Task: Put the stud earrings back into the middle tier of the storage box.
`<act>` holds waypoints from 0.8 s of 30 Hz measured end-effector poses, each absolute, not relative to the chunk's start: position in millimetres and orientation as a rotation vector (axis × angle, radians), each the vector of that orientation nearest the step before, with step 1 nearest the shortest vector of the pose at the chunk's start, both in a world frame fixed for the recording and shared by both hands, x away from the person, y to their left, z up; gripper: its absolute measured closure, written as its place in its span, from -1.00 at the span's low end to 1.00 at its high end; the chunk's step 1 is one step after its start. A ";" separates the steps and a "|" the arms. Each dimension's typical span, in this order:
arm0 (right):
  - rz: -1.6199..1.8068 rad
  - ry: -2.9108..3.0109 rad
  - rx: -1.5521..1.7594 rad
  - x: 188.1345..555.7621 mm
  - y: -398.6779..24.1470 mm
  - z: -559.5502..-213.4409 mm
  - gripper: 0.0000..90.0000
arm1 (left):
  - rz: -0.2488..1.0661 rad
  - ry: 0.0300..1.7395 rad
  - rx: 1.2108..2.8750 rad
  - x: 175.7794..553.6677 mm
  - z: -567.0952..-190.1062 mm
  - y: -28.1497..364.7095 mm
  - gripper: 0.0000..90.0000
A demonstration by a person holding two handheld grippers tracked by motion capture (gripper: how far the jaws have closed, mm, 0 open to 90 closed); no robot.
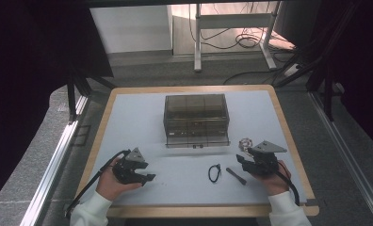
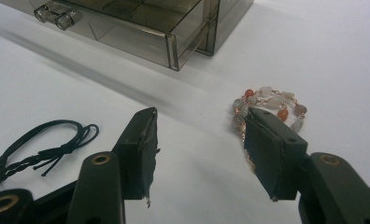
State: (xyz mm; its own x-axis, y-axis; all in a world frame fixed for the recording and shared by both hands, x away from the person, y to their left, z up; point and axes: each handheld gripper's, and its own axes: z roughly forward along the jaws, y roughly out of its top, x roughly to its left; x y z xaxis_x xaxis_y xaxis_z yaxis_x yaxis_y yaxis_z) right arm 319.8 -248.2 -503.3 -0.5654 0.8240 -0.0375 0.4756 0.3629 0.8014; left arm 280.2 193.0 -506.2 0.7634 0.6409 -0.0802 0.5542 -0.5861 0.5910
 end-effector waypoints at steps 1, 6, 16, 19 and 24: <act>1.074 2.193 1.129 319.8 -248.1 -503.2 -0.01 | 0.187 0.889 2.351 280.2 -506.2 193.0 -0.02; 1.072 2.194 1.128 320.1 -248.2 -503.7 -0.01 | 0.182 0.881 2.366 279.2 -507.0 191.6 0.01; 1.070 2.195 1.128 320.3 -248.0 -504.2 -0.01 | 0.177 0.872 2.397 279.6 -506.9 187.4 0.11; 1.070 2.193 1.128 320.3 -248.2 -504.0 -0.01 | 0.179 0.872 2.411 279.2 -508.9 185.9 0.14; 1.069 2.192 1.128 320.2 -248.1 -503.9 -0.01 | 0.167 0.869 2.418 278.9 -510.6 184.0 0.21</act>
State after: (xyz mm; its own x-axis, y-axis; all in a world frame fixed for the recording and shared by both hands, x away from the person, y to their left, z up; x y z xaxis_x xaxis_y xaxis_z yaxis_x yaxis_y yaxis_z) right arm 320.2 -248.1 -503.9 -0.5635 0.8251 -0.0413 0.4756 0.3649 0.8004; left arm 278.9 184.0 -510.6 0.7821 0.6194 -0.0689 0.5498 -0.6336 0.5443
